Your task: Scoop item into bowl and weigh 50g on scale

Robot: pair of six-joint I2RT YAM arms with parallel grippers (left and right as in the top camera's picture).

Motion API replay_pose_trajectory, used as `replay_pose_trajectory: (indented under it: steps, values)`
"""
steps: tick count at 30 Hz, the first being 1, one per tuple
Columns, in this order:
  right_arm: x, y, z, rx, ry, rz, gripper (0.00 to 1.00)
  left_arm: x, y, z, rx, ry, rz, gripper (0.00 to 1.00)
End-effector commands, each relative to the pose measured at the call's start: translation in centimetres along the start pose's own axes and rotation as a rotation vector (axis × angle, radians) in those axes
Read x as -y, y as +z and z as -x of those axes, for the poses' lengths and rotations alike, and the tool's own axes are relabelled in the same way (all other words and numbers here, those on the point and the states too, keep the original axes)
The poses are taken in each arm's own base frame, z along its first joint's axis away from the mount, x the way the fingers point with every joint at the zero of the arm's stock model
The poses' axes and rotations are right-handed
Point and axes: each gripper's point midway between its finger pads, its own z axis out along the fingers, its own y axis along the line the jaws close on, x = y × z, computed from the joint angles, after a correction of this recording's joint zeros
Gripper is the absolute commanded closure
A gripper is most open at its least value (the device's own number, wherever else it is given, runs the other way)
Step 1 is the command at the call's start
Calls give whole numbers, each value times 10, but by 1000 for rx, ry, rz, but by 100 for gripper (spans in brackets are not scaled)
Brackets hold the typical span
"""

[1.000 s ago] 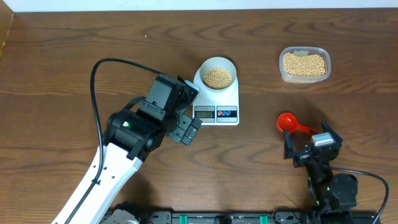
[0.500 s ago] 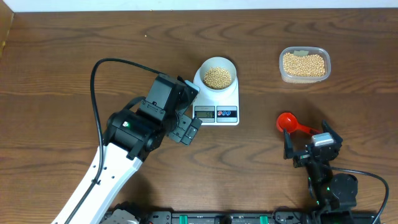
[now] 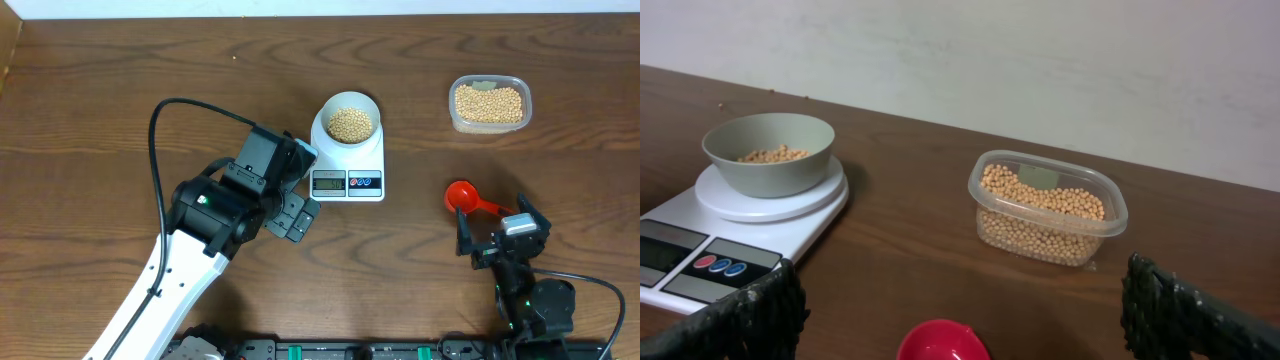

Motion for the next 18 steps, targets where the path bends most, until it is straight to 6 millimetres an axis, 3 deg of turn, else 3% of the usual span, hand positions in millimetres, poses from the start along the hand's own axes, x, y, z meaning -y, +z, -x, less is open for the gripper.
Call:
replay_pose_trajectory:
  steps: [1,8,11,18]
  values:
    - [2,0,0,2,-7,-9,1,0,-9,0,29,0,-2,2]
    - [2,0,0,2,-7,-9,1,-13,-51,16,338,-80,37,2]
    - [2,0,0,2,-7,-9,1,-36,-63,13,489,-203,91,2]
    - [2,0,0,1,-7,-9,1,-94,-73,-19,809,-411,295,2]
